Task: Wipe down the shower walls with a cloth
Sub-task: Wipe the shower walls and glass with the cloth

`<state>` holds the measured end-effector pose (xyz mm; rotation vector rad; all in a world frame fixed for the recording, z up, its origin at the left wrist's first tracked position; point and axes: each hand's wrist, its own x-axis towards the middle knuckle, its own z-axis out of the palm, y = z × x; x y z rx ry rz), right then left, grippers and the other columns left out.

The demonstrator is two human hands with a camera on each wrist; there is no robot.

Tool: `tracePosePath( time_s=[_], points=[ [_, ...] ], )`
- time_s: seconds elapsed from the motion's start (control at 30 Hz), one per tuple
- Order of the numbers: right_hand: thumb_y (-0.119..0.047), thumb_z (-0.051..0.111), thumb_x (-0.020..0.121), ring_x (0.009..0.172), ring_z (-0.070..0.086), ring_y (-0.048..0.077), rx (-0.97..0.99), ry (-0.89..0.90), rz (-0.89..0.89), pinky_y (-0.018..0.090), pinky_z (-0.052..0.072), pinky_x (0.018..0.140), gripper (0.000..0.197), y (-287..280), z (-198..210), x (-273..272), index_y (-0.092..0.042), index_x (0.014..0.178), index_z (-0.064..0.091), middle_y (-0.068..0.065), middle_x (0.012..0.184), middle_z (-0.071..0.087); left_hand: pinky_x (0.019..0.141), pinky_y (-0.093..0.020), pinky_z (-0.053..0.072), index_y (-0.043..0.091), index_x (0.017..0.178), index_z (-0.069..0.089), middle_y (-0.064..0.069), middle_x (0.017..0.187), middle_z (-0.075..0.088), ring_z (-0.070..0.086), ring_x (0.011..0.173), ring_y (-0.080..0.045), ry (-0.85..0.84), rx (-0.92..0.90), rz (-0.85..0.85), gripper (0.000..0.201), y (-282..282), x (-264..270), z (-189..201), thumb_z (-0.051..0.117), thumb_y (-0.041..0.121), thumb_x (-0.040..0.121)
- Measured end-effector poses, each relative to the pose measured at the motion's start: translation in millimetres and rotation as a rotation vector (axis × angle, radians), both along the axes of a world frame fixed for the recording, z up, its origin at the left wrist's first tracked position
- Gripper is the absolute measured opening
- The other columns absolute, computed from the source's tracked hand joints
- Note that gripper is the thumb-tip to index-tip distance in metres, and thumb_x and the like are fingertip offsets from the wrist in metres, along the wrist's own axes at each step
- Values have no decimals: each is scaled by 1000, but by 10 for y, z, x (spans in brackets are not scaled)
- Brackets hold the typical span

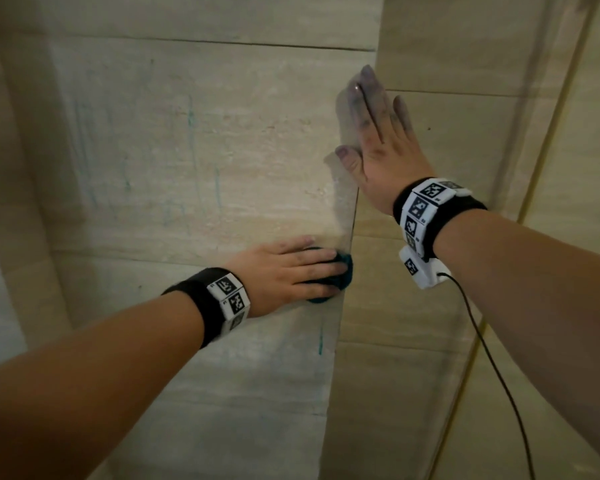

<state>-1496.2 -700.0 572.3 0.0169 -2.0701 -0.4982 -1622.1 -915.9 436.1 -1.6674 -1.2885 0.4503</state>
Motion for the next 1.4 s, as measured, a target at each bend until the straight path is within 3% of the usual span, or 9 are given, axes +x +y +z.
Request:
tracePosePath(
  time_s=[0.3,0.5,0.7,0.87,0.97,1.13,1.23,1.3,1.4],
  points=[
    [-42,31,109,159,0,25,-14,30,54,51,6,128,70,15,-30,-25,-7,164,2,14,171,-3,130,-49,13,24,162,33,-9,171,23,20,158,-31,-135,247,70,76,-121,-39,270,67,11,95],
    [-47,28,108,159,-3,24,-20,-5,0,51,5,128,73,-10,-17,0,-11,164,-4,9,172,-8,130,-51,12,28,165,20,-6,173,16,17,159,-30,-168,405,199,91,-355,-142,521,67,3,90],
    [-45,31,108,158,0,31,-20,23,-66,52,0,128,74,-92,-43,-7,-13,164,-5,7,172,-11,131,-43,1,33,165,-4,-3,173,-11,-5,161,-24,-308,473,393,91,-654,-231,550,41,1,93],
    [-28,51,98,150,17,43,-40,124,-69,58,1,125,68,-454,18,32,-19,160,25,11,163,22,129,-41,-7,39,163,-8,3,172,-15,-7,161,-21,-396,488,429,86,-791,-298,620,46,12,103],
    [-23,58,87,135,30,37,-61,191,-106,55,18,118,58,-713,99,21,-21,144,47,8,145,42,129,-42,-7,38,165,6,2,175,0,2,161,-23,-369,472,364,78,-823,-330,735,52,20,105],
    [-24,53,88,111,48,33,67,88,0,46,37,98,39,-1307,48,-124,-14,124,64,9,121,57,129,-45,-6,29,166,5,1,175,6,-1,161,-27,-358,533,233,81,-834,-523,932,54,14,103],
    [-19,51,94,128,42,30,-155,-86,83,41,39,112,54,-1698,-70,-330,-8,147,47,12,142,48,130,-43,-5,20,165,17,0,173,19,5,161,-25,-482,612,103,69,-891,-596,1039,53,31,107],
    [-18,49,100,147,26,26,-332,-136,78,36,26,121,66,-1886,-165,-437,-11,160,25,10,161,30,131,-44,-1,23,164,17,-5,172,21,4,161,-23,-680,653,70,71,-930,-655,1079,52,41,105],
    [-20,48,102,158,-1,23,-317,-106,-2,36,10,128,72,-2047,-310,-590,-10,163,11,9,171,8,131,-45,2,24,162,15,-7,171,25,4,162,-21,-770,679,25,75,-957,-739,1143,55,43,101]
  ],
)
